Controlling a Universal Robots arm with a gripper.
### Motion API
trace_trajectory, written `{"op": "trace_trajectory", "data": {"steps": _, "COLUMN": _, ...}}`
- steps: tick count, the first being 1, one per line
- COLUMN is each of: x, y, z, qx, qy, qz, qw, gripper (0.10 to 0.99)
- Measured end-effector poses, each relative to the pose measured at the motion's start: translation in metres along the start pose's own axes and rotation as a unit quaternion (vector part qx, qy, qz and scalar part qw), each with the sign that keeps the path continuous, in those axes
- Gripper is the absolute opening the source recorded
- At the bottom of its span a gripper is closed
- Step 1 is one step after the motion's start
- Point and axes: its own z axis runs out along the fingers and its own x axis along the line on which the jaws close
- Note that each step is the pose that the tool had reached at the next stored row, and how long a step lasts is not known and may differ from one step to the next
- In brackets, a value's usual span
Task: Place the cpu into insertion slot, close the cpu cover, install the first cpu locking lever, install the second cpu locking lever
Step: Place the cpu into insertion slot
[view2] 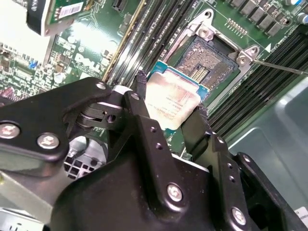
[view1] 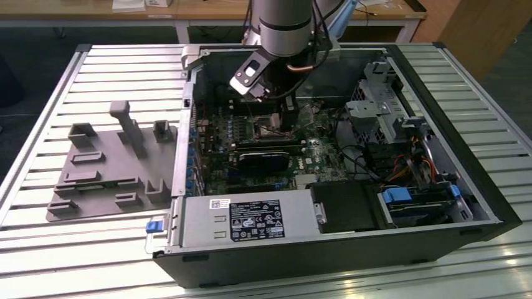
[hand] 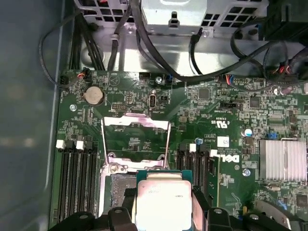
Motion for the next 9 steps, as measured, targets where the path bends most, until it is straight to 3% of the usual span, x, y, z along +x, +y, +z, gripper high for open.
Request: {"op": "trace_trajectory", "data": {"steps": 9, "x": 0.0057, "y": -0.0008, "z": 0.0043, "qx": 0.0, "qy": 0.0015, "qz": -0.016, "qw": 0.9999, "gripper": 0.537}}
